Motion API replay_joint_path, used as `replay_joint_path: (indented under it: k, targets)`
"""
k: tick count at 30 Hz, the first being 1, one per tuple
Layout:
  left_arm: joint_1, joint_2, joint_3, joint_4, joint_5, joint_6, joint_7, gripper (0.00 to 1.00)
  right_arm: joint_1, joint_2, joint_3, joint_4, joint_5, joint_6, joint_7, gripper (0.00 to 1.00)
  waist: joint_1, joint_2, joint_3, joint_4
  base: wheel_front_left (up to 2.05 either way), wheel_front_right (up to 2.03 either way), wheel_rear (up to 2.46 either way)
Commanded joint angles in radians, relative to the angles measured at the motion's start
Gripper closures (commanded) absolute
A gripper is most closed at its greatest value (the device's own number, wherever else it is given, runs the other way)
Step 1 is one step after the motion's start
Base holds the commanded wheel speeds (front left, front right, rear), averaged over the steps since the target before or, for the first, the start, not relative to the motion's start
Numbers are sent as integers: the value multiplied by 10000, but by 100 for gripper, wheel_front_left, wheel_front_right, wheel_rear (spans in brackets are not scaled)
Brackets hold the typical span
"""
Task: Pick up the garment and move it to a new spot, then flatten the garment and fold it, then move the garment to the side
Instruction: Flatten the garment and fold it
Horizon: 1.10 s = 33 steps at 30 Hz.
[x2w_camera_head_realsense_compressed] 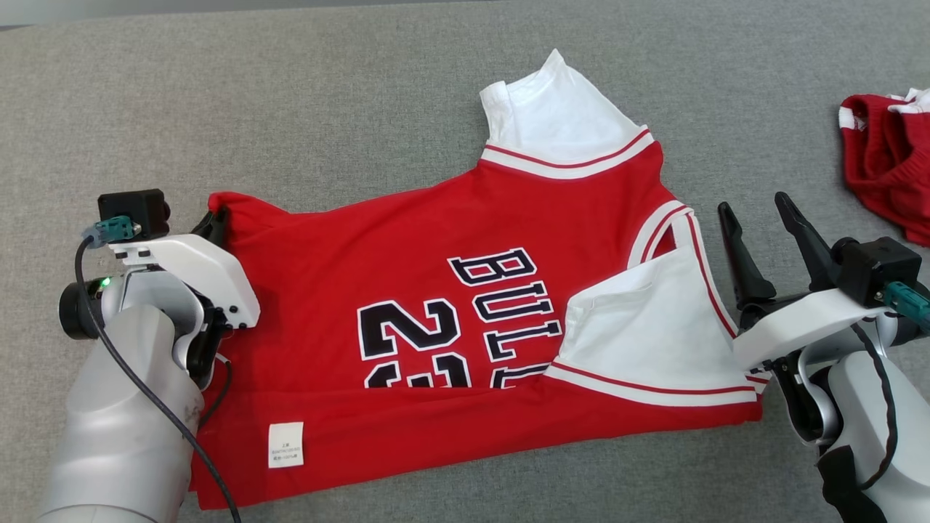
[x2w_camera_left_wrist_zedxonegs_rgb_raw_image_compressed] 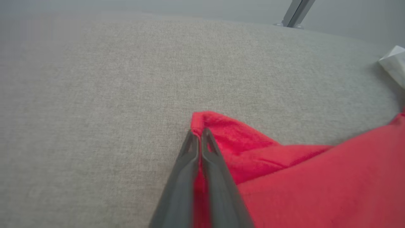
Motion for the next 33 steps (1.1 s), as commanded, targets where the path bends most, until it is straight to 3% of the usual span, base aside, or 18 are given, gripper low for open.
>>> replay_joint_path:
  k: [1,12,17,28,33]
  targets:
    - [-195,37,29,84,-140,-52,-136,100,-94,-83,-2,31,-16,3,-93,0,0,0,20,30,0,0,0]
    - [-519,-63,86,400,-679,-169,-483,100,-509,-250,253,192,151,3,117,0,0,0,81,222,0,0,0]
    - [-616,-195,-105,437,-877,-195,-578,100,-1496,-637,674,311,773,3,780,0,0,0,158,463,0,0,0]
    - [-1130,-792,-979,215,-1544,-199,-827,100,-4891,-1687,2666,1715,3139,1,3165,0,0,0,911,1576,0,0,0]
    - [-1361,-877,-1471,213,-1862,-200,-936,100,-5920,-1971,3729,2547,3717,3,3572,0,0,0,1208,1984,0,0,0]
